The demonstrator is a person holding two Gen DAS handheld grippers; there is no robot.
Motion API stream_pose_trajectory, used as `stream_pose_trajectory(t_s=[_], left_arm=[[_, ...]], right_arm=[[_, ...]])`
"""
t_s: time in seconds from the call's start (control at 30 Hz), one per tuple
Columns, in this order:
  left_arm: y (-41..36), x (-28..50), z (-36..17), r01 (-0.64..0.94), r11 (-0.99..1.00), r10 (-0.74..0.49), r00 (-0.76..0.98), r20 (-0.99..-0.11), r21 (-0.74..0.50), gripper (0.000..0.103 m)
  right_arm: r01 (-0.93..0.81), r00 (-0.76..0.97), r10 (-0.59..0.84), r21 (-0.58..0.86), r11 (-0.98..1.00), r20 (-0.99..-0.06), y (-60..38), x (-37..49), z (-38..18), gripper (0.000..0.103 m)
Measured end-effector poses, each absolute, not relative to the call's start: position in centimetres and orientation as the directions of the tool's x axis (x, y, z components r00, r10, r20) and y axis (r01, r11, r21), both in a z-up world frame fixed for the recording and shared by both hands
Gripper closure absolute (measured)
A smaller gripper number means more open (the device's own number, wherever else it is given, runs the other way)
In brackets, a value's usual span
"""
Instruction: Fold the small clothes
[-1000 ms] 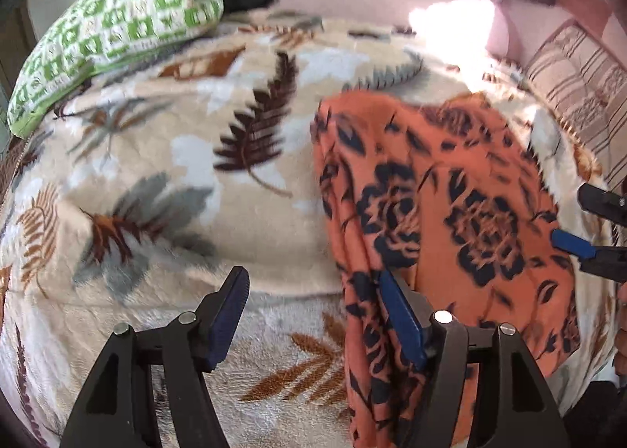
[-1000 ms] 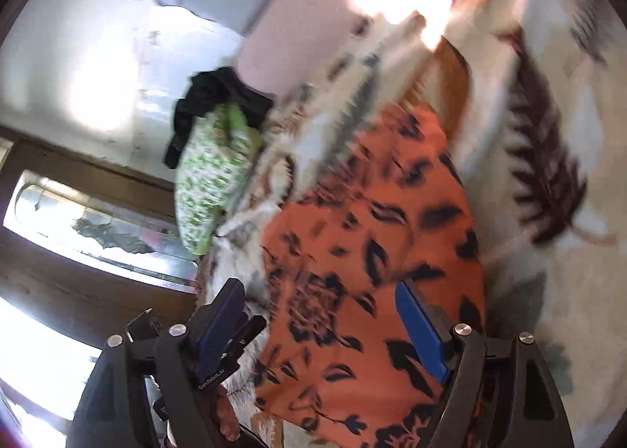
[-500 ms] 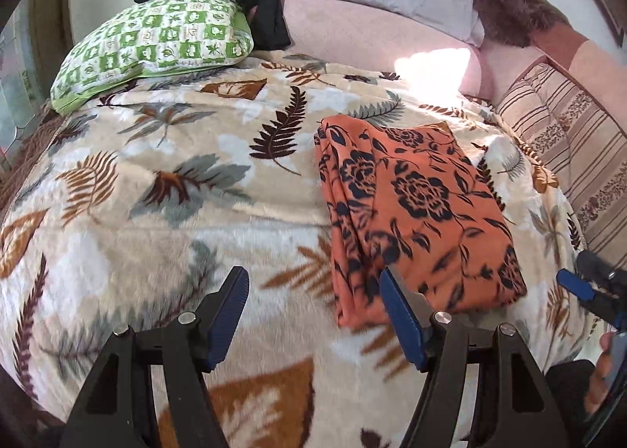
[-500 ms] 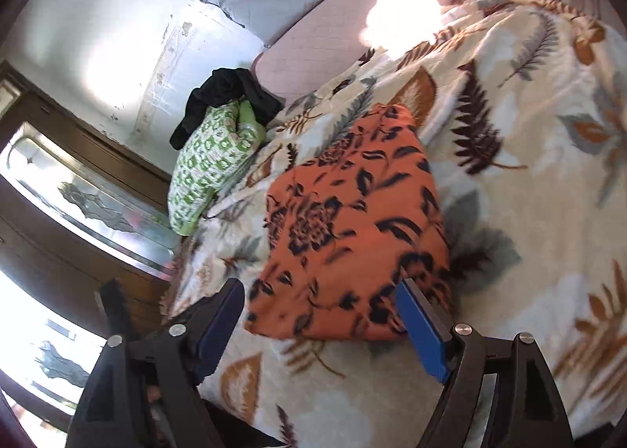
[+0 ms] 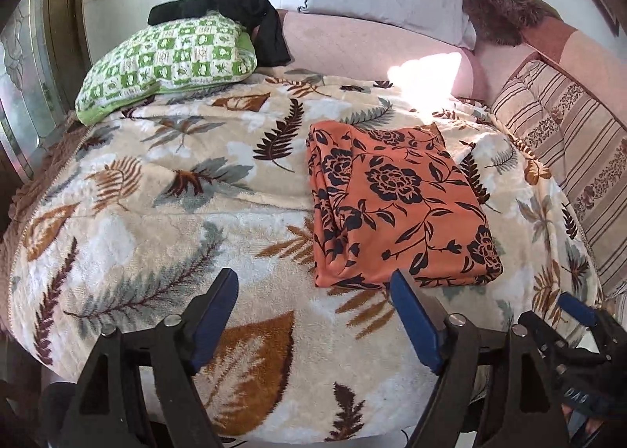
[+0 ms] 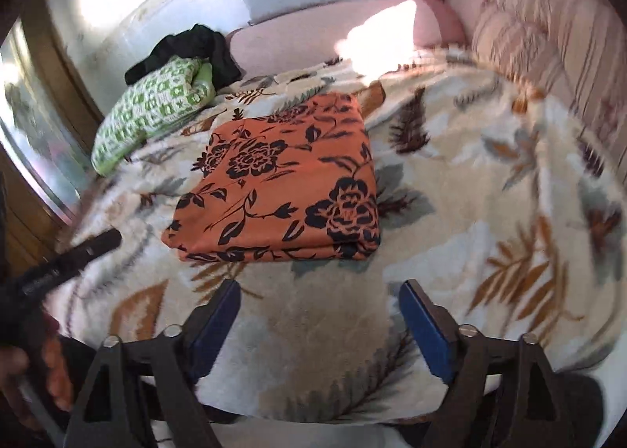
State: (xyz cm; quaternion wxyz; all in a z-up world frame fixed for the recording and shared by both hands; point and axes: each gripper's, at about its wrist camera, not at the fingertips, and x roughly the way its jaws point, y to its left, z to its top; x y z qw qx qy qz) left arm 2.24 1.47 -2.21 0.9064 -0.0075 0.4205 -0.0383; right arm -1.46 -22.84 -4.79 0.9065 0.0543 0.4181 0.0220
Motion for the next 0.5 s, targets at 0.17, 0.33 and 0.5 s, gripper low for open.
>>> stream_pose_trajectory(t_s=[0.17,0.33,0.5], left_arm=[[1.9,1.0,-0.8,0.029,0.999,-0.031,0.667,-0.744,-0.016,0.016],[2.4,0.3,-0.1,0.005,0.999,-0.037,0.672,-0.739,-0.045,0.016],[1.9,0.0,0.3,0.019,0.999,-0.035,0.675,-0.737,-0.030,0.014]], right_arm=[[0.009,0.667,-0.055,-0.065,0.998,-0.743,-20.6,-2.4,-3.7,0.003],[0.002,0.696,-0.072,-0.099,0.995,-0.715,-19.9,-3.2,-2.1,0.003],[0.007,0.702,-0.068,-0.088,0.996,-0.709,-20.0,-3.4,-1.5,0.003]])
